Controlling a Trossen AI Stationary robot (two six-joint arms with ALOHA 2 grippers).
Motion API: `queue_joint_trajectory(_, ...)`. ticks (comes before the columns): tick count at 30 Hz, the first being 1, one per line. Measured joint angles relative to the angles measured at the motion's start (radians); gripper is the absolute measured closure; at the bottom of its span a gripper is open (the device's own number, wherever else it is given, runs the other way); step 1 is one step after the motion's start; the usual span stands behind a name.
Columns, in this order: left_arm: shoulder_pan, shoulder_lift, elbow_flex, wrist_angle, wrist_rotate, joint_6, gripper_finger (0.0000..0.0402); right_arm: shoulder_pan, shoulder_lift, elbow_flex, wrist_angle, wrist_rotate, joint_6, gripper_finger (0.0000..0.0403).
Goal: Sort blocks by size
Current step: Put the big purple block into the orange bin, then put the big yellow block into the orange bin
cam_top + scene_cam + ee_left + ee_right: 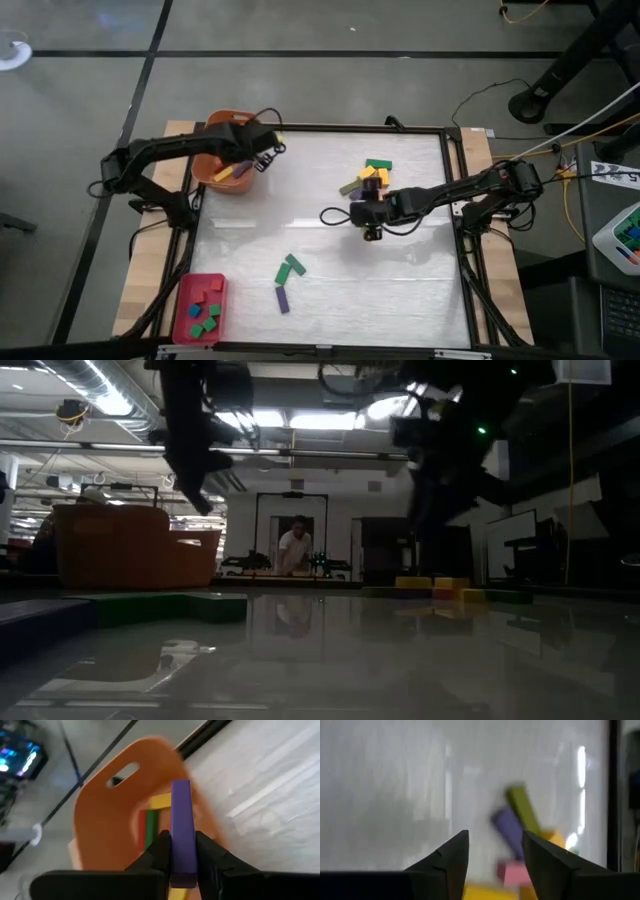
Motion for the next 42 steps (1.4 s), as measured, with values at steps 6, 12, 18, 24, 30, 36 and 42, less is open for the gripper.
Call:
queue_joint_trajectory(6,0.072,0.0,0.0,-0.021,-0.001,0.023,0.035,0.0,0.001,-0.002,-0.184,-0.001,-0.051,0.0224)
queue_joint_trajectory(12,0.1,0.0,0.0,-0.021,-0.001,0.082,0.0301,0.0,0.002,-0.002,-0.293,-0.071,-0.355,0.0224)
queue_joint_trajectory(18,0.11,0.0,0.0,-0.02,0.009,0.035,0.0259,0.0,0.002,-0.002,-0.292,-0.148,-0.603,0.0224)
queue_joint_trajectory(24,0.108,0.0,0.0,-0.02,0.016,-0.02,0.0248,-0.009,0.002,-0.002,-0.292,-0.169,-0.766,0.0224)
queue_joint_trajectory(30,0.108,0.0,0.0,-0.02,0.017,-0.03,0.0247,-0.073,0.003,-0.002,-0.292,-0.227,-0.823,0.0224)
queue_joint_trajectory(36,0.108,0.0,0.0,-0.02,0.017,-0.03,0.0247,-0.123,0.003,-0.002,-0.292,-0.248,-0.936,0.0224)
queue_joint_trajectory(42,0.108,0.0,0.0,-0.02,0.017,-0.03,0.0247,-0.125,0.003,-0.002,-0.29,-0.264,-1.1,0.0224)
